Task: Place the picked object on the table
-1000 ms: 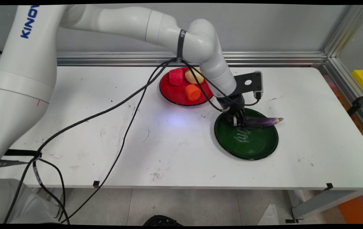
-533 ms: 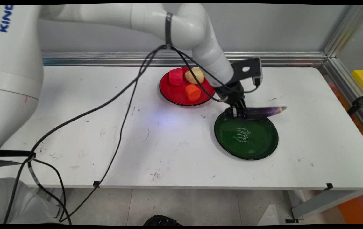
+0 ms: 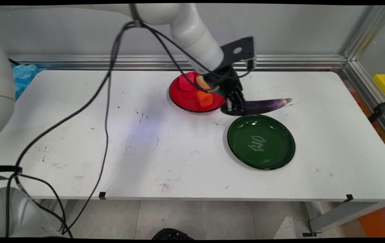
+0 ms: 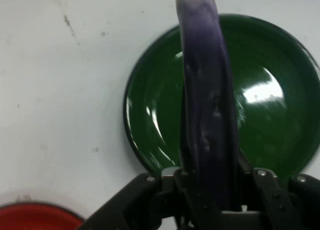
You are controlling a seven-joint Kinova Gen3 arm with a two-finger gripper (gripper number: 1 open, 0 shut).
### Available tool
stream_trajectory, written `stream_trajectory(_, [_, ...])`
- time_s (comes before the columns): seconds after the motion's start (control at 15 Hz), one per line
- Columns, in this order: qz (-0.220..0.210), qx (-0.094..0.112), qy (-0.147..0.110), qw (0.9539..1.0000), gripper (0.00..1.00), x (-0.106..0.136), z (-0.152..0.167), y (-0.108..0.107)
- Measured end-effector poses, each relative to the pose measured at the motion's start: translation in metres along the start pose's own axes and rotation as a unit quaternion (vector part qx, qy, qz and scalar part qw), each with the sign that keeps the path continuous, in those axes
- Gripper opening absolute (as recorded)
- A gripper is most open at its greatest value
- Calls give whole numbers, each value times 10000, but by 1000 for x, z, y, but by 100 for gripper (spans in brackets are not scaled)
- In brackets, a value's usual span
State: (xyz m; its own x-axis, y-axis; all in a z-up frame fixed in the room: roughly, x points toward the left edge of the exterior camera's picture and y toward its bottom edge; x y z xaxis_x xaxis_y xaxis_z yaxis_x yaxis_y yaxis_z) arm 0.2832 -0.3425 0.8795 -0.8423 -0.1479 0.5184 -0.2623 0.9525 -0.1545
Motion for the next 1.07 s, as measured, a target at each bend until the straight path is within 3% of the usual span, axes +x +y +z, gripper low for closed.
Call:
stream_trajectory(0.47, [-14, -173, -161, 9997, 0, -39, -52, 53])
stream_trajectory(1.07, [51, -359, -596, 9976, 0, -85, -55, 110])
